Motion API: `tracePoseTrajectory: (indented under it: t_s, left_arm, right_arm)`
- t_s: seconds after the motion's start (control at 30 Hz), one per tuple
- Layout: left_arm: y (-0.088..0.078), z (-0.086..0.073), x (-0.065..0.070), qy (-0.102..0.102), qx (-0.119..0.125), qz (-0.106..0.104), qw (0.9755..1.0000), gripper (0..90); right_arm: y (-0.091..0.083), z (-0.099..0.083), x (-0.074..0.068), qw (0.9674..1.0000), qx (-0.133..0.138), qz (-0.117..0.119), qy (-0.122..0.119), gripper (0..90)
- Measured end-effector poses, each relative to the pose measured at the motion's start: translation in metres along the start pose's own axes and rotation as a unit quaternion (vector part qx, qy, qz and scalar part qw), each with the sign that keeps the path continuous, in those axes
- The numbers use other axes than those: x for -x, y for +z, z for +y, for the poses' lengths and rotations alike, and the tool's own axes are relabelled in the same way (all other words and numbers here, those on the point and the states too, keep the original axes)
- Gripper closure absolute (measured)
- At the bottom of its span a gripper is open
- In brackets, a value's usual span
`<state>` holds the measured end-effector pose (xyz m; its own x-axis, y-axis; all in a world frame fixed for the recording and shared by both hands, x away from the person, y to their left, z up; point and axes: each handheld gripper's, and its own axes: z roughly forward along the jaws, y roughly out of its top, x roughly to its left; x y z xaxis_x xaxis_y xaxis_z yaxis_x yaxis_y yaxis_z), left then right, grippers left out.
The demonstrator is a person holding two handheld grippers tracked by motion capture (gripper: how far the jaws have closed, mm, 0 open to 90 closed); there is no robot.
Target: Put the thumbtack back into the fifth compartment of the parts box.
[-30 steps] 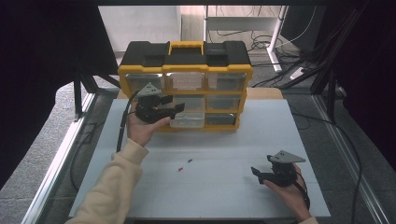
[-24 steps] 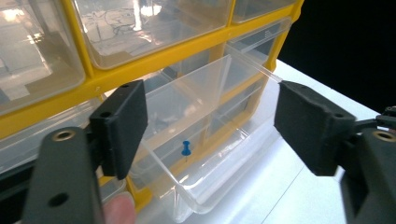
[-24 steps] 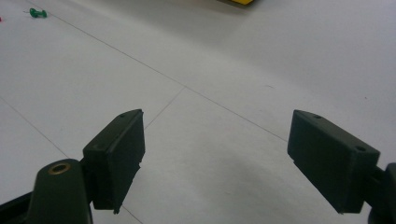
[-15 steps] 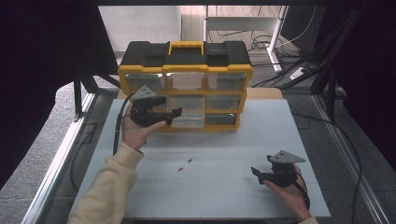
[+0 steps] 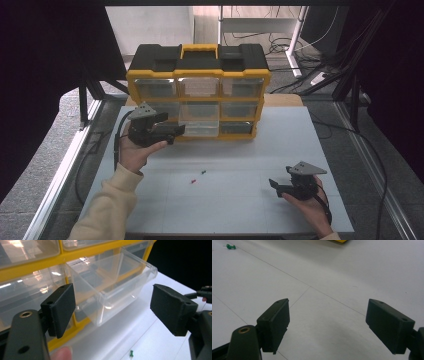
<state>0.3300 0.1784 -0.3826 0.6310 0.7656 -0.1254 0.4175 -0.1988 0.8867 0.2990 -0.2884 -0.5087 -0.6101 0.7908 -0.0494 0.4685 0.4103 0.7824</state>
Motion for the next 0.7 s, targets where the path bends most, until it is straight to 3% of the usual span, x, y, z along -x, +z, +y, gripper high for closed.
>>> tracePoseTrajectory:
  t_s: [0.33, 0.7]
  left_arm:
    - [-0.002, -0.011, 0.003, 0.005, -0.013, -0.008, 0.9999, 20.5]
    - [0.014, -0.034, 0.007, 0.005, -0.065, -0.031, 0.9974, 20.9]
  right_arm:
    - [0.0, 0.0, 0.0, 1.0, -0.002, -0.001, -0.001, 19.2]
    - [0.001, 0.0, 0.0, 1.0, -0.002, -0.001, -0.002, 19.2]
